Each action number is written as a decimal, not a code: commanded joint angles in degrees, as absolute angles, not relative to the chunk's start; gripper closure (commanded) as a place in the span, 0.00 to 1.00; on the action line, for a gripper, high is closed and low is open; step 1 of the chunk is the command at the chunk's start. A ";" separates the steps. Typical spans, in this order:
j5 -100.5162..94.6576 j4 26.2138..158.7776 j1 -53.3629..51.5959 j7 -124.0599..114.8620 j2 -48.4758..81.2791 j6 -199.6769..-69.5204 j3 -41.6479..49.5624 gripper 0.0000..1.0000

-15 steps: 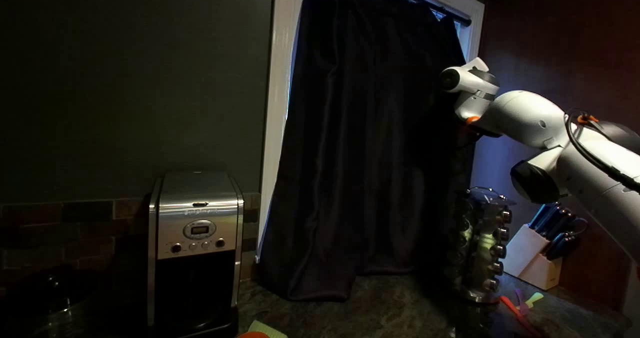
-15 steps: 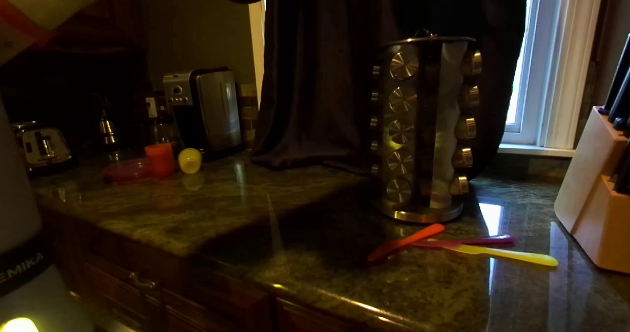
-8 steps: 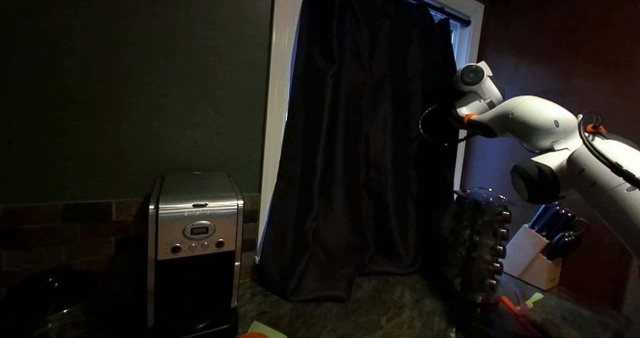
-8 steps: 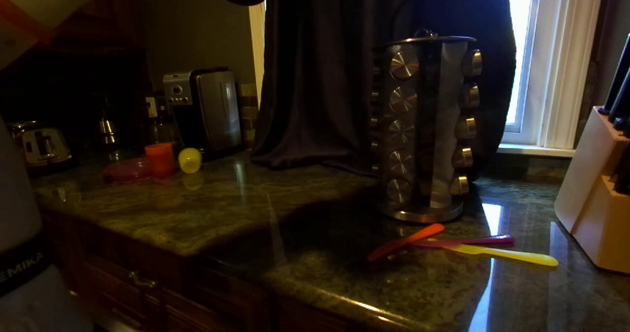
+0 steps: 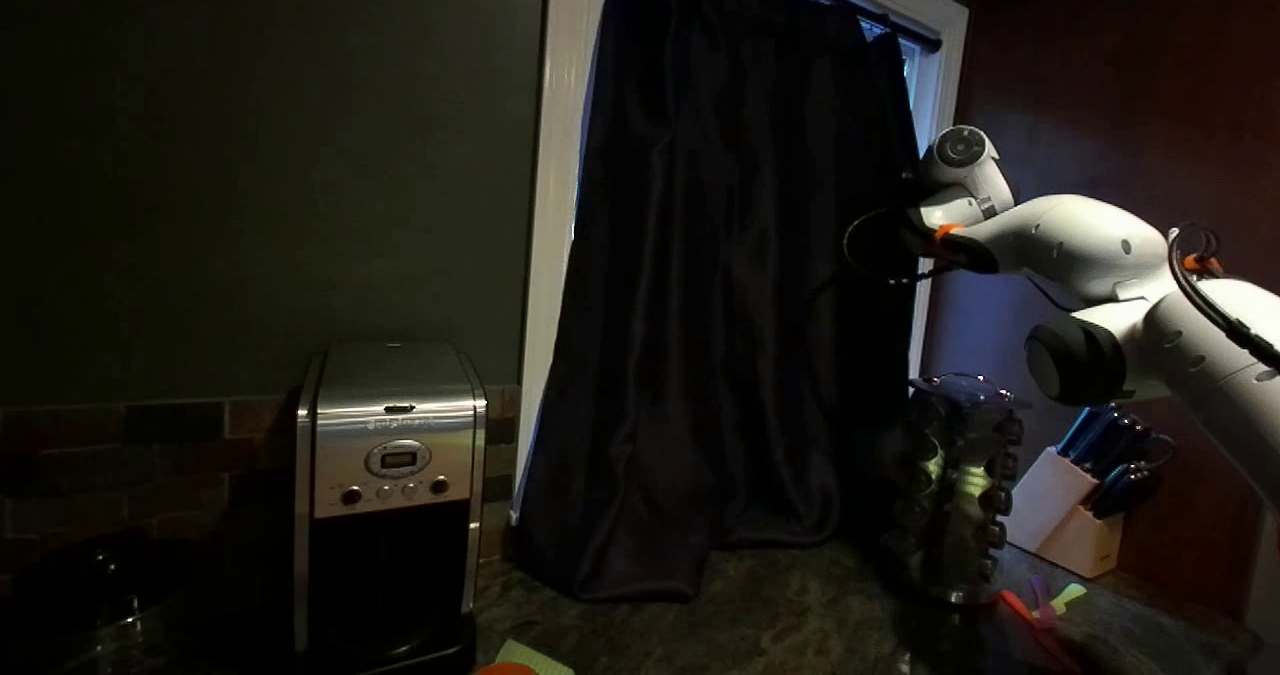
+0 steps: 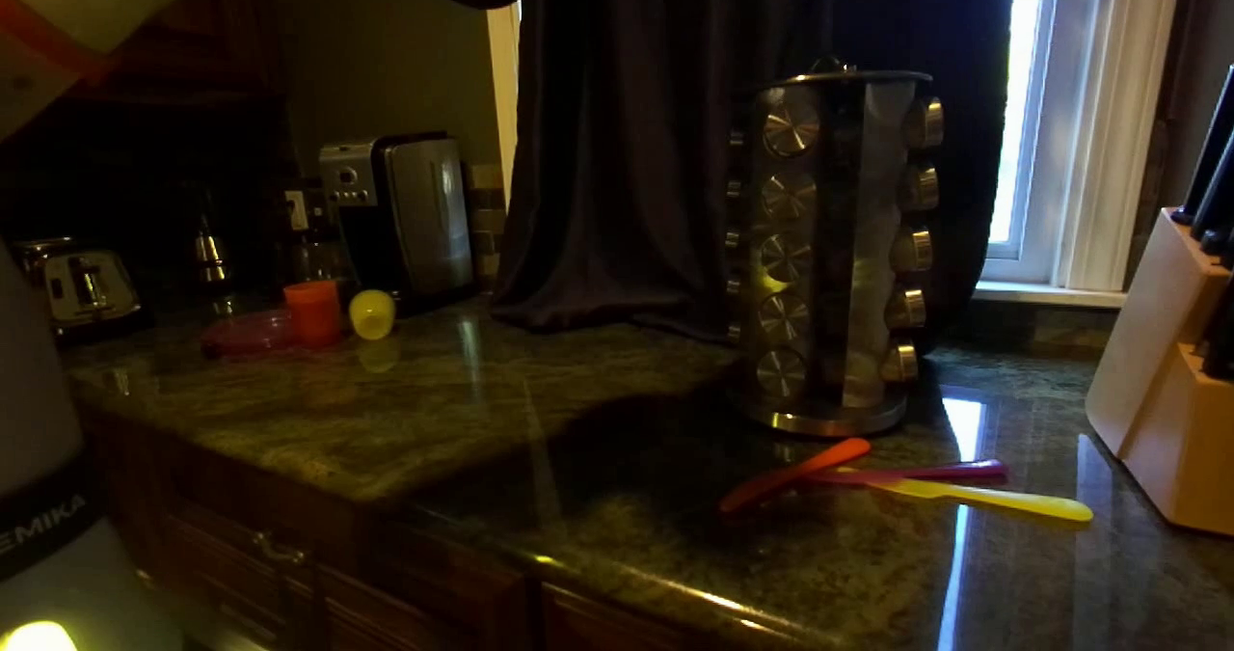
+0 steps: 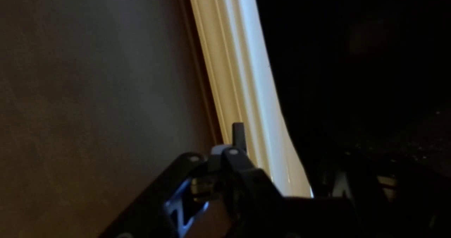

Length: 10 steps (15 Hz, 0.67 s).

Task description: Draw the curtain closed

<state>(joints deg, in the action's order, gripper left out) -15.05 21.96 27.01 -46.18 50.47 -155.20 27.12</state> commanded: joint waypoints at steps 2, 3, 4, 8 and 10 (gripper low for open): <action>-11.80 22.62 28.92 -39.65 49.19 -155.76 22.06 0.12; -10.78 22.90 29.15 -37.45 48.77 -155.86 20.44 0.05; -8.94 23.44 29.45 -33.75 48.02 -155.93 17.76 0.01; -0.81 23.80 30.75 -17.57 46.00 -155.71 7.10 0.00; 1.12 23.11 31.34 -12.64 45.47 -156.62 5.02 0.00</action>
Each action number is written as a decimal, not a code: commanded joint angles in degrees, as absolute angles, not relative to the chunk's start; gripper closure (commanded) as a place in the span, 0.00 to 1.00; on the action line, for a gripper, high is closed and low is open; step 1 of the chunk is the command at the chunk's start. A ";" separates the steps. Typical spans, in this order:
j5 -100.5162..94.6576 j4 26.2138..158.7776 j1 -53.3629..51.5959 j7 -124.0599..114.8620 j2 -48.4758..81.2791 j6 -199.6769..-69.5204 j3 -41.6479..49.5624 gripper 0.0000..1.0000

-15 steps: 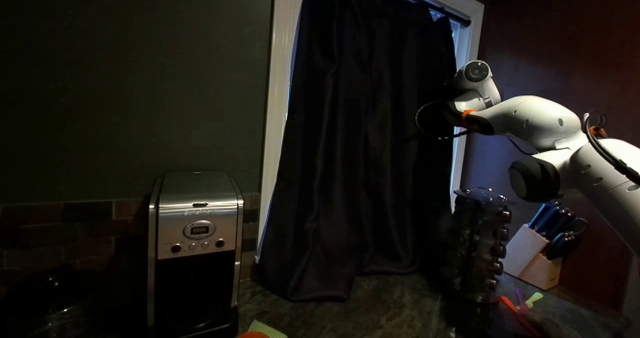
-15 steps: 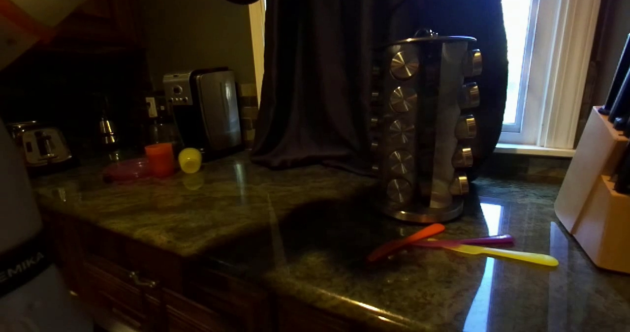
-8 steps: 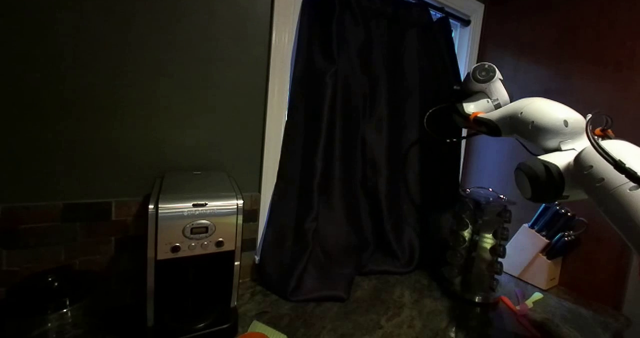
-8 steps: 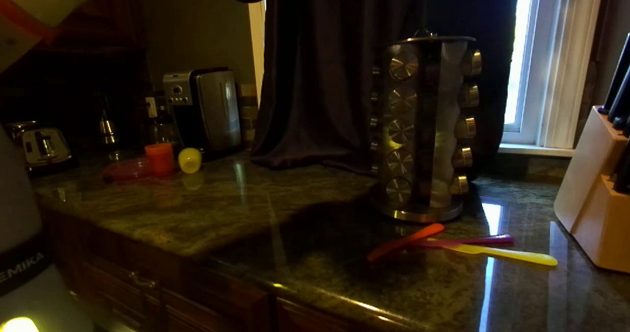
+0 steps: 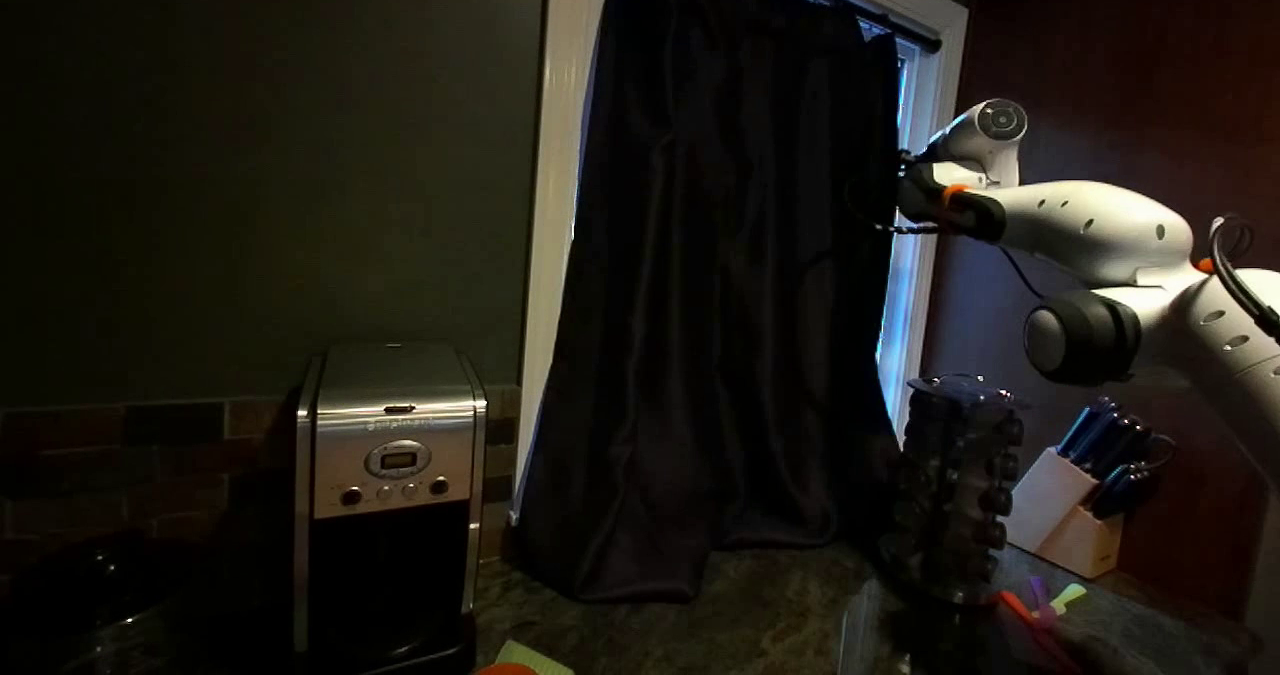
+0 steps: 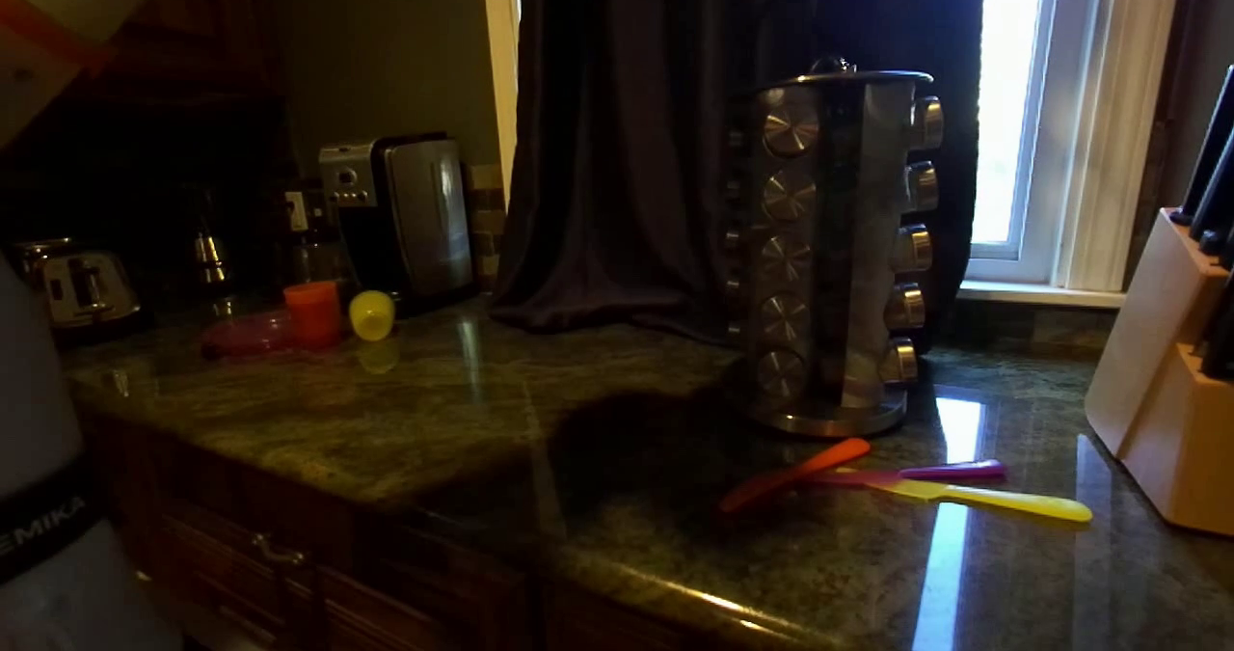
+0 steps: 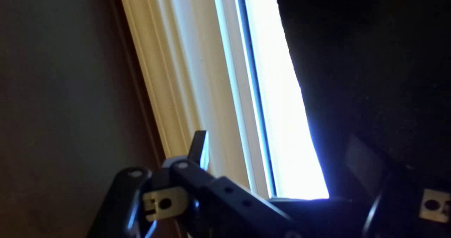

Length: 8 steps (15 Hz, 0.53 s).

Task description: Draw the curtain closed

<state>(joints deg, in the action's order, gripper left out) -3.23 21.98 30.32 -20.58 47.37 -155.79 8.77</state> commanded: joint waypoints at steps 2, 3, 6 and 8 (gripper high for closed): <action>4.85 23.43 32.31 -8.38 43.68 -154.42 1.54 0.00; 7.10 23.91 32.94 -6.05 42.13 -151.15 -0.69 0.00; 11.94 24.24 35.33 -4.85 38.01 -139.76 -3.72 0.00; 11.96 24.66 36.20 -6.17 35.40 -130.82 -2.57 0.00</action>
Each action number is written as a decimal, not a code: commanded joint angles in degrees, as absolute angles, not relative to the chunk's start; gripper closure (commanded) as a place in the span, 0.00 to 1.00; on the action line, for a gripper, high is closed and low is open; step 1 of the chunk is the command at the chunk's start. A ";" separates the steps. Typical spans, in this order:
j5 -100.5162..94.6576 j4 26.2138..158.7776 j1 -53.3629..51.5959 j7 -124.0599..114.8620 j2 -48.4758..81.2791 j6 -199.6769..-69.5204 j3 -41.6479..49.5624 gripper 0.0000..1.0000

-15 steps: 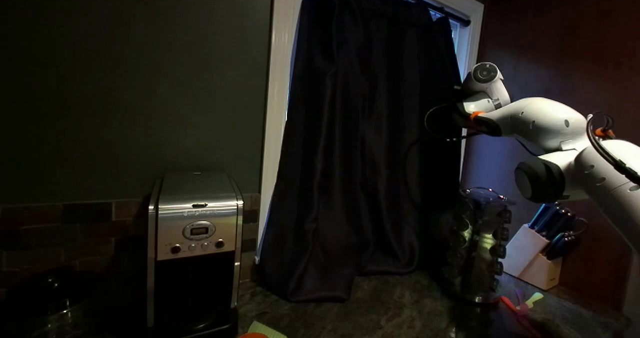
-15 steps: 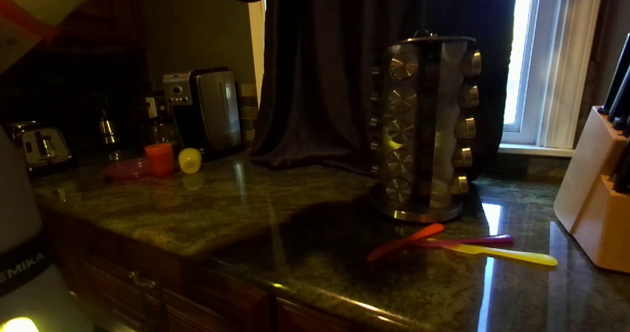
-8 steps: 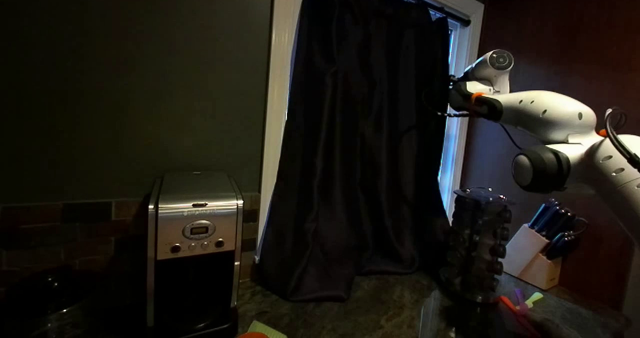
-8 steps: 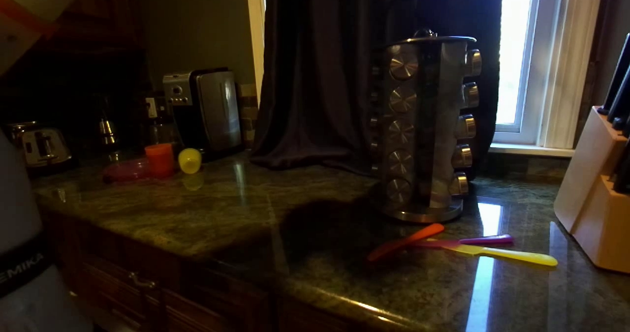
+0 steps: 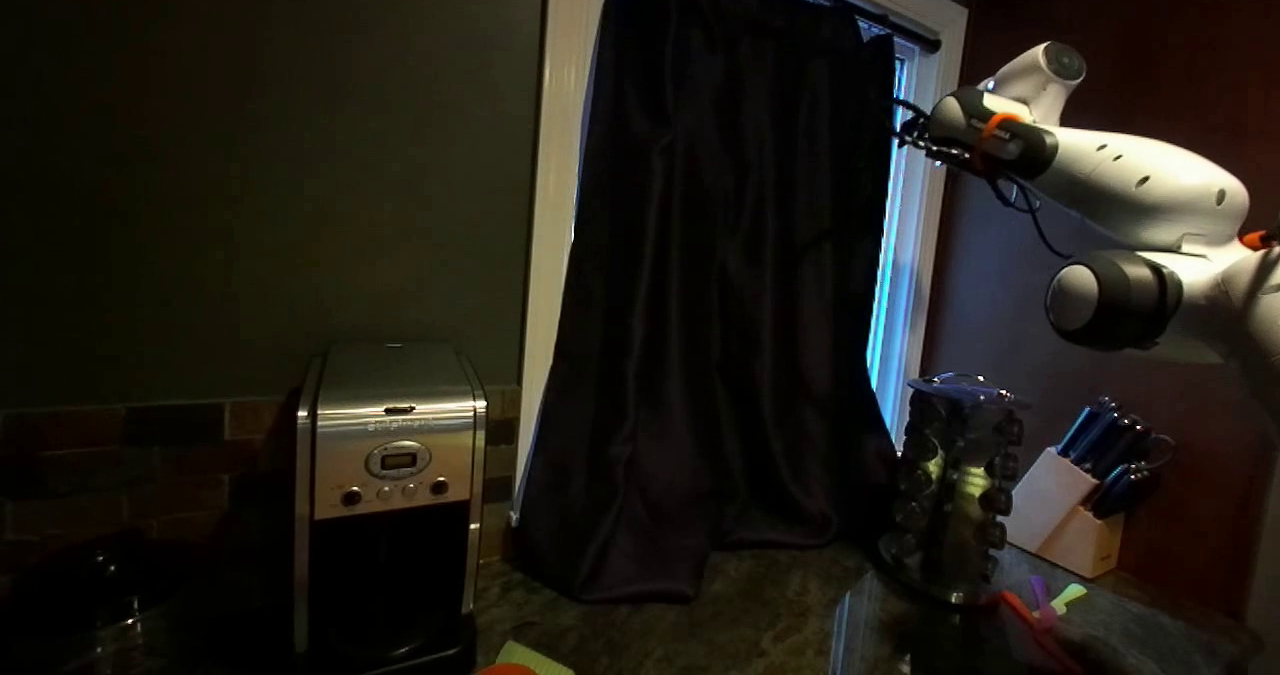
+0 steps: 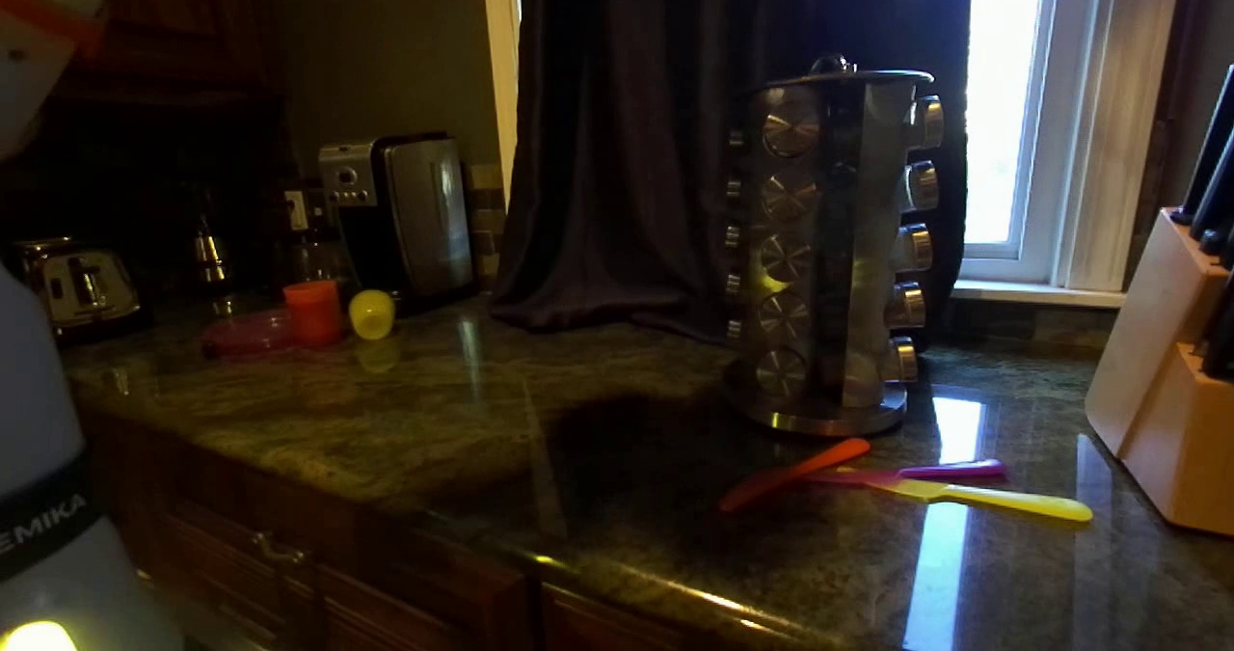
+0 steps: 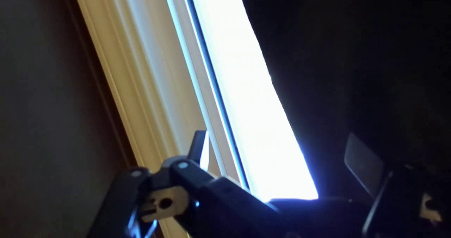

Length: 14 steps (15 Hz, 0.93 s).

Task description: Draw the curtain closed

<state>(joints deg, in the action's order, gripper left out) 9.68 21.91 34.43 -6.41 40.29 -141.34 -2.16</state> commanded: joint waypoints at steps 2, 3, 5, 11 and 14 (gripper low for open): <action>11.94 24.81 36.95 -5.65 33.28 -122.23 -2.07 0.00; 12.00 24.84 37.26 -5.31 32.37 -118.06 -2.04 0.00; 11.93 24.88 37.29 -4.52 31.11 -110.39 -1.95 0.00; 13.55 23.13 35.95 -3.15 31.09 -99.48 -1.82 0.00; 13.61 23.18 35.55 -3.04 30.89 -99.06 -1.53 0.00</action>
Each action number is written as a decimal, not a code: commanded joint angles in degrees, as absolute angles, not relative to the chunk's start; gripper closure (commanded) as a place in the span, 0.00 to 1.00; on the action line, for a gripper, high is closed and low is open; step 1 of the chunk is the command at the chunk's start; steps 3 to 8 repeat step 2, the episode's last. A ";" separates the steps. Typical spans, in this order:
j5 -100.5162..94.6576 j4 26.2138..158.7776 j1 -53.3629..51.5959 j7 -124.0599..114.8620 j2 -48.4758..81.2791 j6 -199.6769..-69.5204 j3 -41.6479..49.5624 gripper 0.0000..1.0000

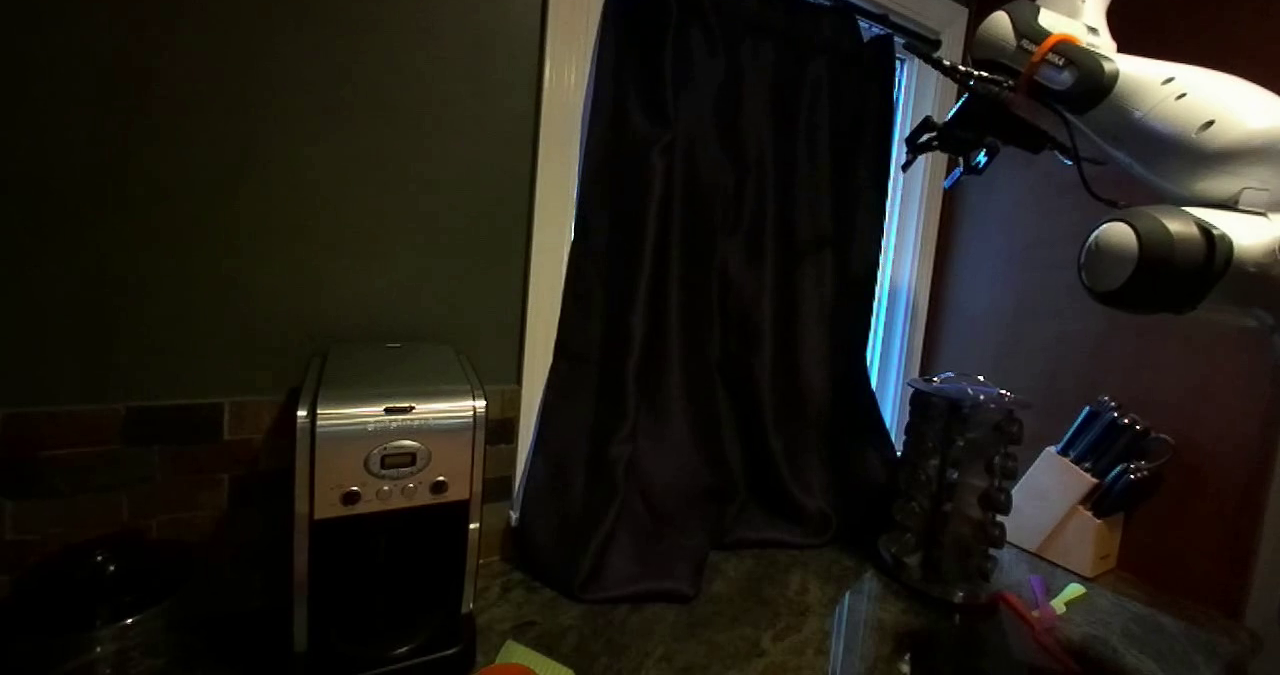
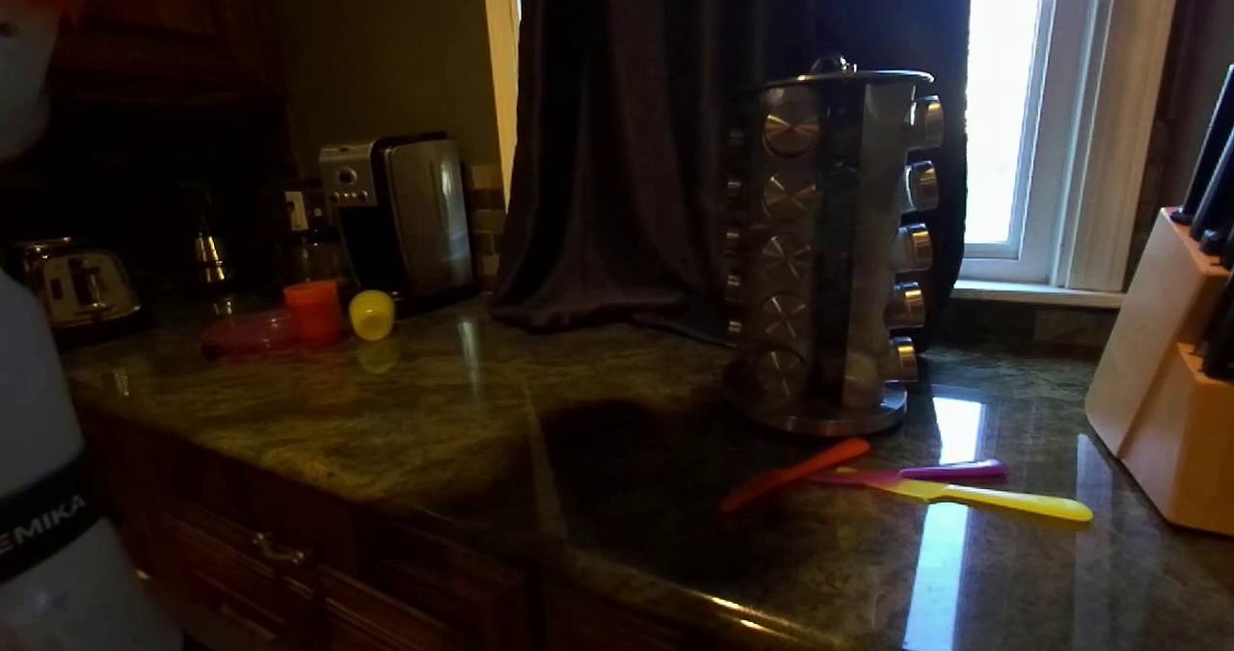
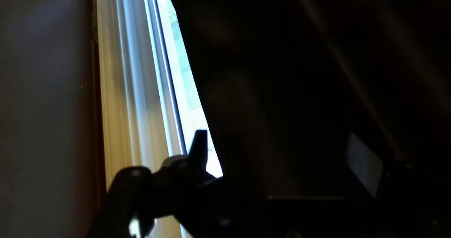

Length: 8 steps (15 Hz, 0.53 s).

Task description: Draw the curtain closed

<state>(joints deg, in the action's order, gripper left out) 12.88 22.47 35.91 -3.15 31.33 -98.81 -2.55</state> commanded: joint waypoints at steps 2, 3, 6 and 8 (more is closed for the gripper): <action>13.58 23.21 35.65 -3.04 30.96 -99.08 -1.43 0.00; 13.58 23.21 35.65 -3.04 30.96 -99.08 -1.43 0.00; 13.58 23.21 35.65 -3.04 30.96 -99.08 -1.43 0.00; 13.58 23.21 35.65 -3.04 30.96 -99.08 -1.43 0.00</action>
